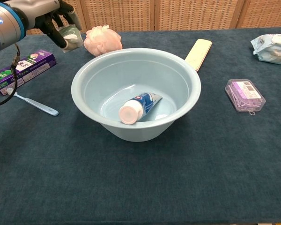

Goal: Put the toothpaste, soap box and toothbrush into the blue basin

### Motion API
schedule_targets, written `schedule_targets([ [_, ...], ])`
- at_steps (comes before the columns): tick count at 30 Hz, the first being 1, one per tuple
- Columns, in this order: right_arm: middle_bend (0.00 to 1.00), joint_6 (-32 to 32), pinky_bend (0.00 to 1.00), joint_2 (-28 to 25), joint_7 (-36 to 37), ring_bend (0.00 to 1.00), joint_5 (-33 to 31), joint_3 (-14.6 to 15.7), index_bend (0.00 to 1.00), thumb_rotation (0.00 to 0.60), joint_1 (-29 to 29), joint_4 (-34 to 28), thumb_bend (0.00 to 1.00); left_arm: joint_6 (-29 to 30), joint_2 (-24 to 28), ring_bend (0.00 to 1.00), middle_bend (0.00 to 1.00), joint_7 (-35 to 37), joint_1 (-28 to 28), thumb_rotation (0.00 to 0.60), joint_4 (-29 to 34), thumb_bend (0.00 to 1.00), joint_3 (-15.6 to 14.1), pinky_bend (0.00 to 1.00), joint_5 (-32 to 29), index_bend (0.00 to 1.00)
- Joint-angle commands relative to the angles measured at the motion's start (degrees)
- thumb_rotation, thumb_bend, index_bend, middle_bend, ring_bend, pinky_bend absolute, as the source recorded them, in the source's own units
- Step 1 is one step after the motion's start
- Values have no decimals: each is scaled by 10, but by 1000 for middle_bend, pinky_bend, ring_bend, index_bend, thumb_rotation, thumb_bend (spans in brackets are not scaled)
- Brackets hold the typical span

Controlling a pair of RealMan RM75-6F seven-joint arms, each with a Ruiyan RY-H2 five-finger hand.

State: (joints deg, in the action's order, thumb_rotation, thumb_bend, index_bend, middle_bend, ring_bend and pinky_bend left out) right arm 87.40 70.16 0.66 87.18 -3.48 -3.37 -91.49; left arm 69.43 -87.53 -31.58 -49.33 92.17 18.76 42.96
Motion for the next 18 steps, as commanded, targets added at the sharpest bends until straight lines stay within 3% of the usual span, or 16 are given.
schedule_targets([
  [1,0,1,215,-1,1,0,1,0,210,600,1,-2,196,28,-10,376,369,36,4,600,52,365,-4,345,82,743],
  [10,0,-1,215,-6,11,0,-4,-3,210,600,2,-2,195,45,-57,376,369,-3,-10,600,115,360,-34,345,156,743],
  [18,0,0,214,-10,21,0,-5,-4,210,600,2,-2,196,47,-81,374,367,-59,-12,600,122,347,-54,346,152,743],
])
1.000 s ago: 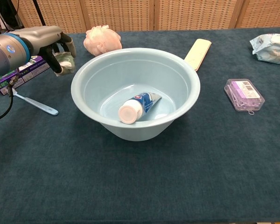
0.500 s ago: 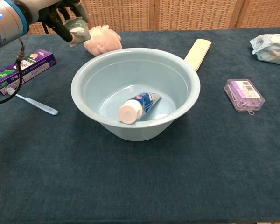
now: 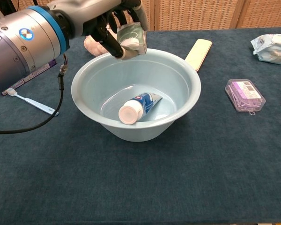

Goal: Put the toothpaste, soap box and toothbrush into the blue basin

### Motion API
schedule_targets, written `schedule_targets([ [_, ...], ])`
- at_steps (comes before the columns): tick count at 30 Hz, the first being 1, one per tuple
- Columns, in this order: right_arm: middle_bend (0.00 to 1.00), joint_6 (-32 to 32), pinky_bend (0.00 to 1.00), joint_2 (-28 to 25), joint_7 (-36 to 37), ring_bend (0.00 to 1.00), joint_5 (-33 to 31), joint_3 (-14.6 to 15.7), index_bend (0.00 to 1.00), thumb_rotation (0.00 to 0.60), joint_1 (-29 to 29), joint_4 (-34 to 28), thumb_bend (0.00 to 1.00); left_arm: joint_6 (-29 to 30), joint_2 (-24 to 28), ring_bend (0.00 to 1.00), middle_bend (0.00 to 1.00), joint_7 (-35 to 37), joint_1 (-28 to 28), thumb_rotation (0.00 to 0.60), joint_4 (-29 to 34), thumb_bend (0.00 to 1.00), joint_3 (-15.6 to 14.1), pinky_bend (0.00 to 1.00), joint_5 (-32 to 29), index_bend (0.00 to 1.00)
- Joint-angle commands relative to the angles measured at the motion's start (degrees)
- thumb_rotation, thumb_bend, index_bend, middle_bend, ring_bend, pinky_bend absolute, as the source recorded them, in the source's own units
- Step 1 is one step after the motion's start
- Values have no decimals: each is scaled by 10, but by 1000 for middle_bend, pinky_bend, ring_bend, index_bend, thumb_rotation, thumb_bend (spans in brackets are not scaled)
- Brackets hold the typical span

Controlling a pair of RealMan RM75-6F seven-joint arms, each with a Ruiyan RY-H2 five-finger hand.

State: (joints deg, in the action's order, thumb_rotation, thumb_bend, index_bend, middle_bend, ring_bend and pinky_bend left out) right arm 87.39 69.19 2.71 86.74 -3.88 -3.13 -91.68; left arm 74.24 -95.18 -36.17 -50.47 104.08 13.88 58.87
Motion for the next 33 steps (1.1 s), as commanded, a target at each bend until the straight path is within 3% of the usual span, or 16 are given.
schedule_targets([
  [1,0,0,215,0,1,0,0,0,210,600,0,0,196,-4,-4,374,363,-19,0,600,4,338,-6,345,-14,741],
  [4,0,0,215,0,0,0,0,0,210,600,0,0,195,-20,7,350,314,-37,-1,600,14,294,-9,345,-39,661],
  [8,0,-1,215,1,-3,0,0,0,210,600,0,-2,196,-37,20,190,120,-48,-2,600,23,234,-11,339,-70,460],
  [13,0,0,215,2,-6,0,2,1,210,600,0,-2,196,-53,33,49,0,-52,-4,600,27,199,-13,230,-87,295],
  [19,0,0,215,2,-5,0,2,0,210,600,0,-2,194,-58,42,3,0,-44,-3,600,29,181,-12,170,-90,217],
  [26,0,-1,215,2,-5,0,2,1,210,600,0,-2,196,-59,68,3,0,-37,3,600,43,181,-11,170,-96,213],
  [33,0,-4,215,4,-13,0,3,2,210,600,-1,-2,196,-77,156,4,0,-43,11,600,79,185,-12,170,-130,228],
])
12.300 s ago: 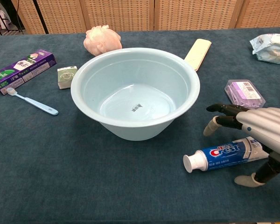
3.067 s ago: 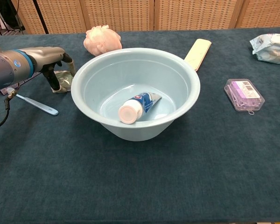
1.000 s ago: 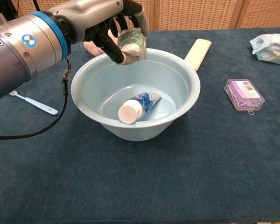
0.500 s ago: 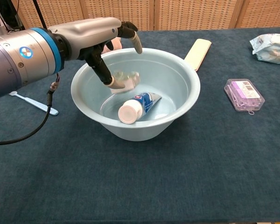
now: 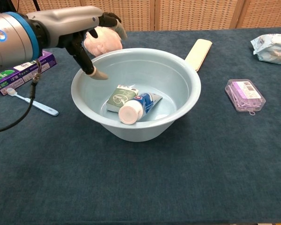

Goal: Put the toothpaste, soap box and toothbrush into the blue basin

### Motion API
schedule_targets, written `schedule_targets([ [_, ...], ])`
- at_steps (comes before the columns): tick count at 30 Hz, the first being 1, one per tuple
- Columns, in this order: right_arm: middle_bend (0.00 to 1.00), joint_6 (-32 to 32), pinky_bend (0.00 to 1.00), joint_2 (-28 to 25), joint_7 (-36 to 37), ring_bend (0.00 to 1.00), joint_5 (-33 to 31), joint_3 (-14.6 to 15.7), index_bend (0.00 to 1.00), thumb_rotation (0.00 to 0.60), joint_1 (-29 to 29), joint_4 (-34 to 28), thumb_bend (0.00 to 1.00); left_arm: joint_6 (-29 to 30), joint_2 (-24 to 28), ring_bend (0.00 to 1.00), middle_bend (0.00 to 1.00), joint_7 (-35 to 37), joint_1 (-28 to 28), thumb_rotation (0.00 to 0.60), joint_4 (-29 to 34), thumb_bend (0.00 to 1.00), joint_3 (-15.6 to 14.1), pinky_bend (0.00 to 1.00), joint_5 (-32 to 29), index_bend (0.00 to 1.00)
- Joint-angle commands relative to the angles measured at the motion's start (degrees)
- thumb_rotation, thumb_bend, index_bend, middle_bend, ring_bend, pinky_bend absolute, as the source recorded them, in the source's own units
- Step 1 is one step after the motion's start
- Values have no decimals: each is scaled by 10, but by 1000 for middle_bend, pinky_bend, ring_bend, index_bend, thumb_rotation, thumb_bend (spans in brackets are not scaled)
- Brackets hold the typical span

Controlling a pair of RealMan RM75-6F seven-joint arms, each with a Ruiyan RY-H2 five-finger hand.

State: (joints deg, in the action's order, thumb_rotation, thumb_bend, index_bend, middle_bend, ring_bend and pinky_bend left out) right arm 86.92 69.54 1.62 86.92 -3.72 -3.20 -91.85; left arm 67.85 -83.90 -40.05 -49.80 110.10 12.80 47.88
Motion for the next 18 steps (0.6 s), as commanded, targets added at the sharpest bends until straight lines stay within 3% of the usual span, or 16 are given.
schedule_targets([
  [1,0,0,215,1,-4,0,1,1,210,600,0,0,196,-17,55,5,0,-5,5,600,23,189,-2,170,-24,237],
  [9,0,4,215,4,-18,0,7,3,210,600,1,-4,196,-43,159,5,0,4,24,600,52,213,-33,170,-33,319],
  [15,0,4,214,6,-23,0,10,5,210,600,1,-5,196,-50,204,5,0,21,49,600,48,248,-68,170,2,381],
  [18,0,6,214,6,-23,0,12,6,210,600,2,-6,197,-54,213,5,0,40,66,600,37,317,-88,170,26,391],
])
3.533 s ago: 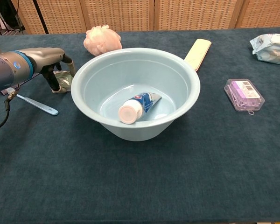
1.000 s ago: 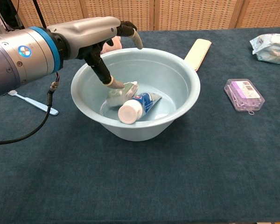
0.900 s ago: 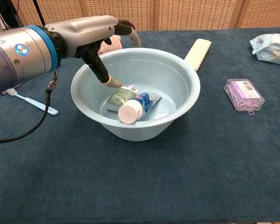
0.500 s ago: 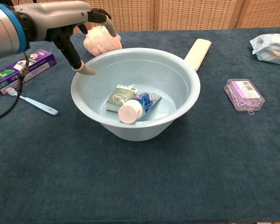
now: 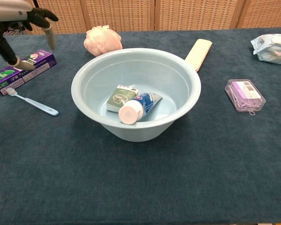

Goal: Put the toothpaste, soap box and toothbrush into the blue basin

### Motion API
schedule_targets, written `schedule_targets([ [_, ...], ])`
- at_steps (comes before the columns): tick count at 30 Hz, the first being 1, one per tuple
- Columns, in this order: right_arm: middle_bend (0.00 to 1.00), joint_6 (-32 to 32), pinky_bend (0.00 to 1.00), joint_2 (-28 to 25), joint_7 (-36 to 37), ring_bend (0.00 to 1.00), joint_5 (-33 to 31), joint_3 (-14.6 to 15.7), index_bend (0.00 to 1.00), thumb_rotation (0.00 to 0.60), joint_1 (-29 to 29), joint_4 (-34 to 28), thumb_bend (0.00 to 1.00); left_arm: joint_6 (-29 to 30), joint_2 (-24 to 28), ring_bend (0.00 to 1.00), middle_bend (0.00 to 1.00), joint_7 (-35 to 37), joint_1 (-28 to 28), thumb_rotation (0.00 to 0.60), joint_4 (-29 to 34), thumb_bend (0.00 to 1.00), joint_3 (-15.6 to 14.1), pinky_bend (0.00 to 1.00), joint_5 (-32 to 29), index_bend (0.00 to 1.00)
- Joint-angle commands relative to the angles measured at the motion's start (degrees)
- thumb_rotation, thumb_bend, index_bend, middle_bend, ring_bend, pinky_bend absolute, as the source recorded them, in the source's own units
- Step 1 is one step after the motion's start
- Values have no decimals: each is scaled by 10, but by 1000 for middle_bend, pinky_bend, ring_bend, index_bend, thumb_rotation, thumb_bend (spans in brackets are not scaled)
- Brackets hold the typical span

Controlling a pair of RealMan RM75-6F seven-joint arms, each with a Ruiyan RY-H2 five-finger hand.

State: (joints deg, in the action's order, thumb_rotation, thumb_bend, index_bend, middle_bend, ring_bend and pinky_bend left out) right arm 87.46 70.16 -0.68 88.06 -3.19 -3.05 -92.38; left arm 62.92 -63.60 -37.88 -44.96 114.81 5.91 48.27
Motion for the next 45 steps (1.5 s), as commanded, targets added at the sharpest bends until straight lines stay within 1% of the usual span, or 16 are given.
schedule_targets([
  [1,0,1,214,0,-1,0,1,1,210,600,0,-1,197,-7,11,5,0,27,24,600,-16,342,-26,170,33,394],
  [3,0,1,215,0,-2,0,2,1,210,600,1,-1,196,-10,12,5,0,41,35,600,-27,357,-37,170,45,397],
  [6,0,1,215,1,-4,0,3,1,210,600,1,-1,196,-17,15,5,0,60,51,600,-47,352,-53,170,62,398],
  [10,0,1,215,3,-8,0,3,2,210,600,0,-1,195,-21,17,5,0,73,60,600,-70,344,-61,170,78,401],
  [15,0,1,215,6,-13,0,6,3,210,600,0,0,196,-25,4,5,0,80,65,600,-104,336,-59,170,81,423],
  [18,0,2,215,7,-14,0,7,3,210,600,0,0,196,-30,-13,5,0,81,65,600,-123,336,-57,170,77,459],
  [20,0,2,215,7,-15,0,7,3,210,600,0,0,196,-29,-26,5,0,78,65,600,-138,336,-56,170,77,499],
  [22,0,2,214,7,-14,0,6,3,210,600,0,1,196,-30,-40,5,0,76,65,600,-154,335,-54,170,75,511],
  [31,0,0,215,7,-10,0,3,1,210,600,0,3,196,-41,-78,5,0,61,60,600,-194,336,-45,170,45,511],
  [45,0,1,215,8,-10,0,3,1,210,600,0,3,195,-47,-108,5,0,45,60,600,-220,336,-44,170,29,511],
])
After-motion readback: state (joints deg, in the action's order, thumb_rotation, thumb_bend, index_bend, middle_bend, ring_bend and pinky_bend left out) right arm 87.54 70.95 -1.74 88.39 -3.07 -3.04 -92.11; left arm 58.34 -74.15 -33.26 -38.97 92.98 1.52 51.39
